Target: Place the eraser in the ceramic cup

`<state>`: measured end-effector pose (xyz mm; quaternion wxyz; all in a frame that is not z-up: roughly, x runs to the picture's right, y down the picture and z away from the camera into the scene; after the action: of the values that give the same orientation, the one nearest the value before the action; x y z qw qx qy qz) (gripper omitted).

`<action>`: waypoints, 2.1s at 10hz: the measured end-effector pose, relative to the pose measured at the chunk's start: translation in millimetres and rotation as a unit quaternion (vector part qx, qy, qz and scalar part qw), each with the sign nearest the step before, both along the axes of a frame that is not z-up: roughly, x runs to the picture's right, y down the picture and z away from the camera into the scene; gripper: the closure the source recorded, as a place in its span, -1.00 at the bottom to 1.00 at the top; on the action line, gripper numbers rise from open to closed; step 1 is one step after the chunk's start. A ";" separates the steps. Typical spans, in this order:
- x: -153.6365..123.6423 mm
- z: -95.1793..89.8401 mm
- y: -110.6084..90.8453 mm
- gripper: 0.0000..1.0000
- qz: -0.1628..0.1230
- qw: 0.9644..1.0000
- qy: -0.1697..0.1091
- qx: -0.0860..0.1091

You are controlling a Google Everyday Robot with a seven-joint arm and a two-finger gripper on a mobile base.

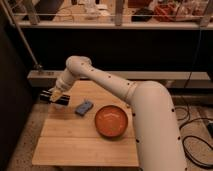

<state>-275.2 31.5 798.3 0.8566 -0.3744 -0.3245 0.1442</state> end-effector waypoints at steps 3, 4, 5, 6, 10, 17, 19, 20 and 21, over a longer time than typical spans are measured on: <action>-0.6 -0.4 0.9 0.94 0.002 1.000 0.001 -0.001; -0.6 -0.7 1.1 0.94 0.003 1.000 0.002 -0.001; -0.8 -0.8 1.6 0.94 0.004 1.000 0.002 -0.001; -0.9 -0.8 2.0 0.94 0.004 1.000 0.002 -0.001; -0.6 -1.3 3.0 0.94 0.007 1.000 0.004 -0.002; -0.8 -1.3 5.6 0.94 0.012 1.000 0.007 -0.004; -1.9 -1.9 5.7 0.94 0.013 1.000 0.008 -0.004; -1.9 -2.0 5.7 0.94 0.014 1.000 0.009 -0.004; -1.5 -2.0 5.7 0.94 0.015 1.000 0.010 -0.004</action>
<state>-276.6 37.2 796.2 0.8559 -0.3712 -0.3215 0.1622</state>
